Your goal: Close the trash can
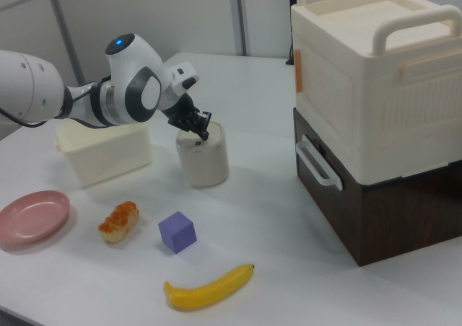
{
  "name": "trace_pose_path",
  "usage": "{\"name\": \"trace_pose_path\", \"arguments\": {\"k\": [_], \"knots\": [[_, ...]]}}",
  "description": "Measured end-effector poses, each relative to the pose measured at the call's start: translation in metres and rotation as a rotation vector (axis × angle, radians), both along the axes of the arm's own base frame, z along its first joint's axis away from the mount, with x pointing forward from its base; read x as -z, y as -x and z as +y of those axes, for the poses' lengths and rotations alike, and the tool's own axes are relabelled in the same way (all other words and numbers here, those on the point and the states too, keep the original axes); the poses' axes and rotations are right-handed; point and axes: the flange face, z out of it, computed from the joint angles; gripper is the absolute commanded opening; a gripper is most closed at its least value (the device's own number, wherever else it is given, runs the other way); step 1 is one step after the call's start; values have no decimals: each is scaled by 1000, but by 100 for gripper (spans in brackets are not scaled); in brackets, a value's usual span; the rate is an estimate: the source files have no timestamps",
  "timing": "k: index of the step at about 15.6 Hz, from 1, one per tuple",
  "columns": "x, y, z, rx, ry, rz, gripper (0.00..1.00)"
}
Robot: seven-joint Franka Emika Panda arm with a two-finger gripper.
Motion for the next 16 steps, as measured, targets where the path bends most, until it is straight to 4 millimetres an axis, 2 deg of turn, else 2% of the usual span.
{"name": "trace_pose_path", "arguments": {"k": [6,16], "knots": [[5,5,13,-48,106,-8,0],[5,6,15,-16,106,-22,0]]}}
